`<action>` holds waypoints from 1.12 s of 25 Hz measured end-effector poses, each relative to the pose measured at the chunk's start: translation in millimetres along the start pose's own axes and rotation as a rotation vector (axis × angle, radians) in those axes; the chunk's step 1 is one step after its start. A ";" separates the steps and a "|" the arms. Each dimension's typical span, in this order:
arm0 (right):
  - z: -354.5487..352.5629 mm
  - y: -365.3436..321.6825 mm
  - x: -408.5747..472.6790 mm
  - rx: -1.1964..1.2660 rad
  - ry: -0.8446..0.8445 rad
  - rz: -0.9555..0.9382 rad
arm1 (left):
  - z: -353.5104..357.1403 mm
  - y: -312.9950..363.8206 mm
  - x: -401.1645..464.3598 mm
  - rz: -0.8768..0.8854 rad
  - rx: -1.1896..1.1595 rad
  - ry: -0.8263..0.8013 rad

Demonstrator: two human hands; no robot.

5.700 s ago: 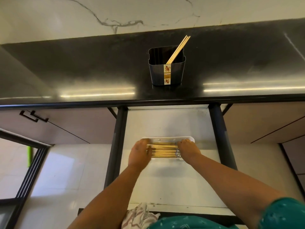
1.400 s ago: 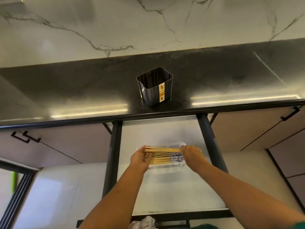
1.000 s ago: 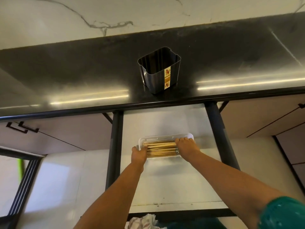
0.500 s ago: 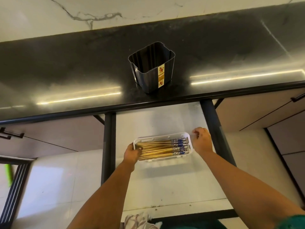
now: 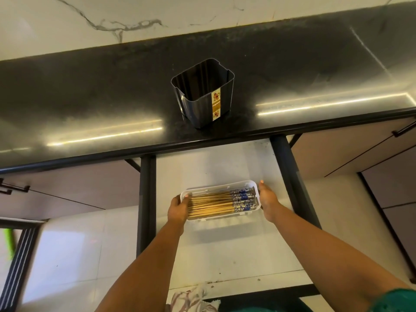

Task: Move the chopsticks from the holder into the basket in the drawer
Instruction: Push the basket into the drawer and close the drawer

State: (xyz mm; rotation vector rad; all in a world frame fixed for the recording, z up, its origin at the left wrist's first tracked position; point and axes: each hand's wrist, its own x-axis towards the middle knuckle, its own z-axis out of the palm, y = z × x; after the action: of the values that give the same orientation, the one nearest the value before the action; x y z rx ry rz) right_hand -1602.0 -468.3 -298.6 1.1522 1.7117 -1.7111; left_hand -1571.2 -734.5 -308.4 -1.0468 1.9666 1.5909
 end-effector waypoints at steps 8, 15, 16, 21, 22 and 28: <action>-0.2 -1.4 4.2 -0.074 -0.015 0.011 | -8.9 -0.4 8.6 -0.006 0.017 0.029; -1.1 -0.5 2.5 -0.275 0.066 -0.086 | -2.5 2.3 2.5 0.031 0.097 0.050; -1.3 -0.2 3.4 -0.271 0.078 -0.096 | -2.5 2.2 2.4 0.031 0.095 0.043; 0.1 2.5 2.3 -0.099 0.056 -0.014 | -0.7 1.2 -0.8 -0.010 0.016 0.028; 0.0 3.4 2.5 -0.100 0.051 -0.005 | -0.6 0.8 -2.1 -0.044 -0.013 0.065; -3.8 15.9 2.8 -0.495 0.105 -0.148 | 0.6 -13.3 -8.8 0.001 0.210 0.053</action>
State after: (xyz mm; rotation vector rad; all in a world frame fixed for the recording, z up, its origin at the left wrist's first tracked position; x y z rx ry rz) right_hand -1589.9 -466.0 -309.7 0.9145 2.1686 -1.2087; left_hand -1555.6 -732.3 -311.0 -1.0133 2.1154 1.3336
